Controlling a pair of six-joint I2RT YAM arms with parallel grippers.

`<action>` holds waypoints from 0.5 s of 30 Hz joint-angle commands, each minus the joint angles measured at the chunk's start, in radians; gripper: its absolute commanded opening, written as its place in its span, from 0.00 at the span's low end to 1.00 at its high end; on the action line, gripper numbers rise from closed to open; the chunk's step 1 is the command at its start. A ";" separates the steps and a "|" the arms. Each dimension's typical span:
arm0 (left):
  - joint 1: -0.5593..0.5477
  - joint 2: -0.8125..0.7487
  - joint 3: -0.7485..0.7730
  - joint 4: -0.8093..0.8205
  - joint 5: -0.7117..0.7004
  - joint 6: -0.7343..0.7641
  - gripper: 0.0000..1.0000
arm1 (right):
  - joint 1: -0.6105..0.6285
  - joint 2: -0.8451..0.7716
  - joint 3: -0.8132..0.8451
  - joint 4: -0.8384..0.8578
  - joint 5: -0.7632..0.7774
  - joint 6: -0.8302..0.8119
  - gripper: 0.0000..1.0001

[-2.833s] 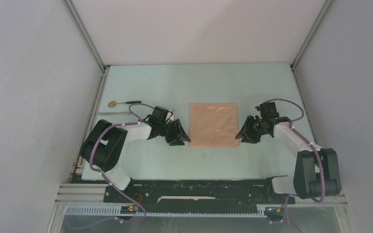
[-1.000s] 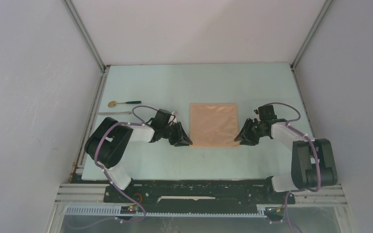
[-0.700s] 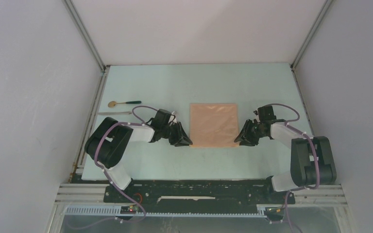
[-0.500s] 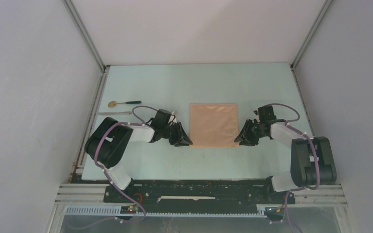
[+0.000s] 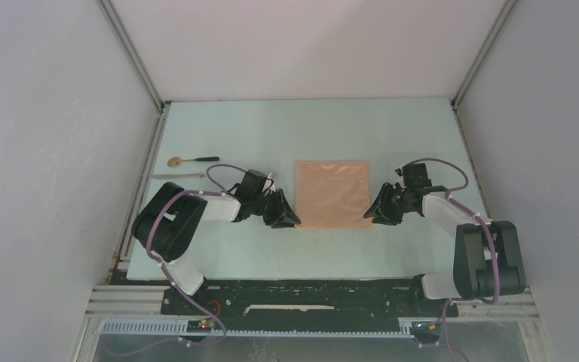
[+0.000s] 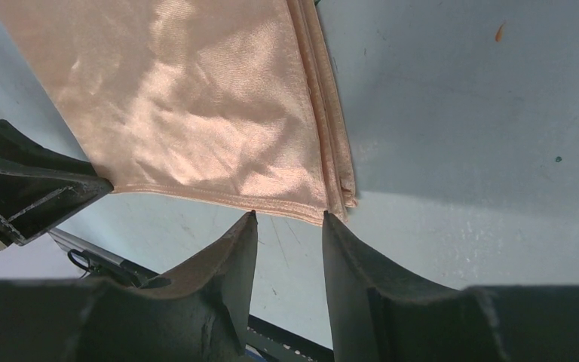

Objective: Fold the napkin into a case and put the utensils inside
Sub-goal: Pick up the top corner of the square-folded napkin from the center of the board.

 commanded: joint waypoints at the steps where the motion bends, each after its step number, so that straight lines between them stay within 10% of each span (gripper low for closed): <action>1: -0.022 -0.004 -0.023 0.000 -0.015 0.001 0.39 | -0.005 0.009 -0.001 0.013 -0.008 -0.008 0.45; 15: -0.045 -0.003 -0.049 -0.010 -0.045 0.000 0.41 | -0.012 0.010 -0.001 0.000 0.009 -0.025 0.46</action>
